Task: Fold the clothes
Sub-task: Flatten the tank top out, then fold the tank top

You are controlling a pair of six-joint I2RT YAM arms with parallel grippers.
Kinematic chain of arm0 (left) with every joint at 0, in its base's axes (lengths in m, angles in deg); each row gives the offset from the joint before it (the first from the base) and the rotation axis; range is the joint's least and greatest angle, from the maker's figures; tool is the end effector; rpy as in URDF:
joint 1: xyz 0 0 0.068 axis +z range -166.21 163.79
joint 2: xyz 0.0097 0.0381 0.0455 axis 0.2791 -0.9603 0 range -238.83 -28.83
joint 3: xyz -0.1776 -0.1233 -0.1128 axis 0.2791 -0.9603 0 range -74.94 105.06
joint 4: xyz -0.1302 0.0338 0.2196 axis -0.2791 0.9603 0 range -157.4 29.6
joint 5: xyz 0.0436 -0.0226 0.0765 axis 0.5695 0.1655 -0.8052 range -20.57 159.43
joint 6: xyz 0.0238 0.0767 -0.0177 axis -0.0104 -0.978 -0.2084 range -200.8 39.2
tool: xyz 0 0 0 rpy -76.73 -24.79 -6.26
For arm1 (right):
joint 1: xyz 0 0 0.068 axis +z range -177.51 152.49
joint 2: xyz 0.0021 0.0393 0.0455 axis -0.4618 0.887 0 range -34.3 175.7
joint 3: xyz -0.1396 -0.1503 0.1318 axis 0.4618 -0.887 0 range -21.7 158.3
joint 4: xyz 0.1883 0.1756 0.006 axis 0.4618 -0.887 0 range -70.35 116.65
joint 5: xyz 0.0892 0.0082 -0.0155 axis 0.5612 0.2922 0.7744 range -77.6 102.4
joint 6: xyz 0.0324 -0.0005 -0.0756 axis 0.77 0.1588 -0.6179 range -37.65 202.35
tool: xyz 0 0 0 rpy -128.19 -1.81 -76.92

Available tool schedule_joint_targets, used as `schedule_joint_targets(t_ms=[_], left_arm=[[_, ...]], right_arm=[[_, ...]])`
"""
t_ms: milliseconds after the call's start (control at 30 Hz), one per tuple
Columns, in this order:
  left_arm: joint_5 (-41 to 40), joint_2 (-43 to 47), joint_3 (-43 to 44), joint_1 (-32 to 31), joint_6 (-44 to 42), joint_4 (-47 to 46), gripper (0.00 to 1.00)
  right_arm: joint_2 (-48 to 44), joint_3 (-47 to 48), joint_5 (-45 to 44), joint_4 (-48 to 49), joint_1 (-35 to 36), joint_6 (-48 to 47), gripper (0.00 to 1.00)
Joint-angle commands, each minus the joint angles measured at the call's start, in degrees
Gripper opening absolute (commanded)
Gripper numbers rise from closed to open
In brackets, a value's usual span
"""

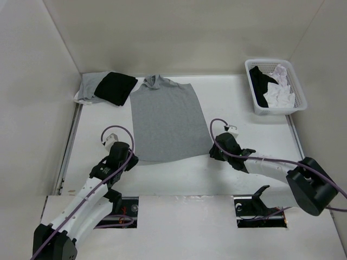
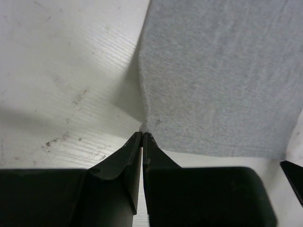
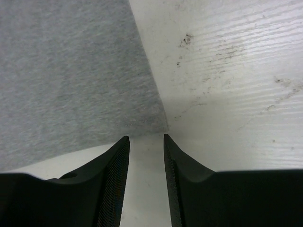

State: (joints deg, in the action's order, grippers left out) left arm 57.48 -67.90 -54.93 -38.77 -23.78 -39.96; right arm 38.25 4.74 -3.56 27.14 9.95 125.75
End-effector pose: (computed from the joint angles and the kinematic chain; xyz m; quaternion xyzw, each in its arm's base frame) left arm 0.1762 -0.0572 0.1346 -0.3104 0.8709 -0.1616 0.3450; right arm 0.2184 0.1423 0.1025 0.0999 0.9130 0.1447 0.3681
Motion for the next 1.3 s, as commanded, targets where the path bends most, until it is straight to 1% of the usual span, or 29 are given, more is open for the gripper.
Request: schedule_joint_targets(t_ms=[0,267,433,533,667,767,900,1033,1133,1267], left_arm=[[-1.07,0.84,0.91,0.11,-1.29,-0.54,0.03],[-0.18,2.24,0.38,1.17,-3.14,-1.25,0.03],[-0.54,3.3,0.64,3.62,-4.63,-0.9,0.03],[0.78,1.72,0.64,4.95,-5.6,-2.12,0.03],[1.57,0.49,0.29,5.03,-5.69,-3.62,0.03],[1.57,0.66,0.12,5.03,-5.77,-3.8,0.03],[1.57,1.19,-0.23,5.03,-5.77,-3.71,0.03],[1.57,1.8,-0.41,5.12,-5.77,-3.45,0.03],[1.57,1.8,-0.41,5.12,-5.77,-3.53,0.03],[1.84,1.63,-0.5,5.12,-5.69,-3.8,0.03]], right_arm=[[3.29,3.79,-0.2,2.32,-0.32,1.16,0.4],[2.33,3.45,-3.81,-0.4,-1.11,3.71,0.38],[1.45,2.83,-6.35,-2.69,-1.37,4.5,0.38],[2.15,3.27,-6.09,-2.78,-1.29,4.16,0.38],[2.24,3.53,-4.61,-3.13,-1.64,3.89,0.33],[3.12,3.89,-0.83,-2.52,-1.46,3.8,0.33],[4.35,4.15,0.06,-1.64,-1.37,3.89,0.34],[4.7,4.59,1.46,-1.46,-1.9,3.36,0.32],[4.88,4.76,2.51,-1.46,-1.99,2.84,0.28],[4.97,4.77,4.54,-1.46,-3.04,2.13,0.21]])
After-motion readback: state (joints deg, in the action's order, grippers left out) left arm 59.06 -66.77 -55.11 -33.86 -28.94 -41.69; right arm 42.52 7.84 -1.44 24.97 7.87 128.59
